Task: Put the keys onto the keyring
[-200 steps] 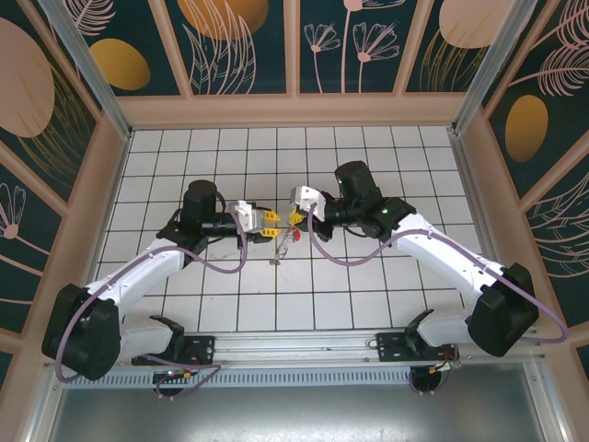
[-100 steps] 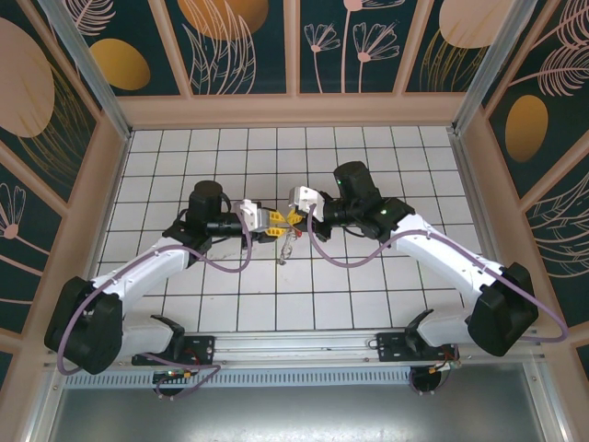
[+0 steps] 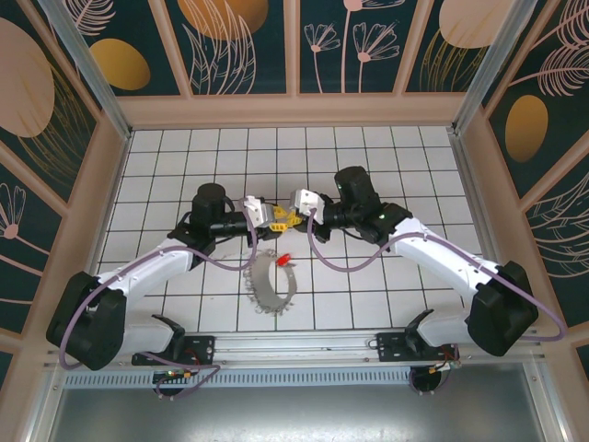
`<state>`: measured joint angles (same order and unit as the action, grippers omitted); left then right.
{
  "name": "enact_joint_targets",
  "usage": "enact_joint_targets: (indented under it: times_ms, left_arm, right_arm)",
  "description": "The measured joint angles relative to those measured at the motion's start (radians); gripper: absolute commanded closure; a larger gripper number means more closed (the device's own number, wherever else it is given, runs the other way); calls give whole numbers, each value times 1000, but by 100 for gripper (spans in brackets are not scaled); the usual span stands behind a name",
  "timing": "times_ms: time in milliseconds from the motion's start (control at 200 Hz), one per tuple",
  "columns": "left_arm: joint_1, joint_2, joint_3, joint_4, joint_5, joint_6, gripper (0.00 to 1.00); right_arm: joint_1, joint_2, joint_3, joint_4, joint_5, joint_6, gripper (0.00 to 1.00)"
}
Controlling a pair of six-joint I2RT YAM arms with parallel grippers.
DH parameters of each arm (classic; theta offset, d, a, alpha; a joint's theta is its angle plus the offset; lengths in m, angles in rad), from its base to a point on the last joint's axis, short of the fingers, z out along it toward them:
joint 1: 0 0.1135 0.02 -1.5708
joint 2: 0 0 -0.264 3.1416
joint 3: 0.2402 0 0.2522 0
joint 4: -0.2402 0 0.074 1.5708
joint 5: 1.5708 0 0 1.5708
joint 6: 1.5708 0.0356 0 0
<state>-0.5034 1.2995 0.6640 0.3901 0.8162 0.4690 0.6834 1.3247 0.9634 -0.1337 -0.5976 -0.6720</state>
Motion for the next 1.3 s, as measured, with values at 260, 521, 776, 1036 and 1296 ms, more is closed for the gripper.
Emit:
enact_joint_targets:
  times_ms: [260,521,776,1036,1296]
  left_arm:
    - [114,-117,-106,27,-172,-190,68]
    - [337,-271,-126,-28,-463,-569,52]
    - [475,-207,-87,-182,-518,-787,49]
    - [561,-109,-56,-245,-458,-892,49]
    - [637,-95,-58,-261,-392,-944,50]
  right_arm:
    - [-21,-32,-69,-37,58,15,62]
    - [165,127,-36,-100,44,-103,51]
    - [310,377,81,-143,-2,-262,57]
    - [378,633,312,-161,-12,-330,64]
    - [433,687,328,-161,30,-363,70]
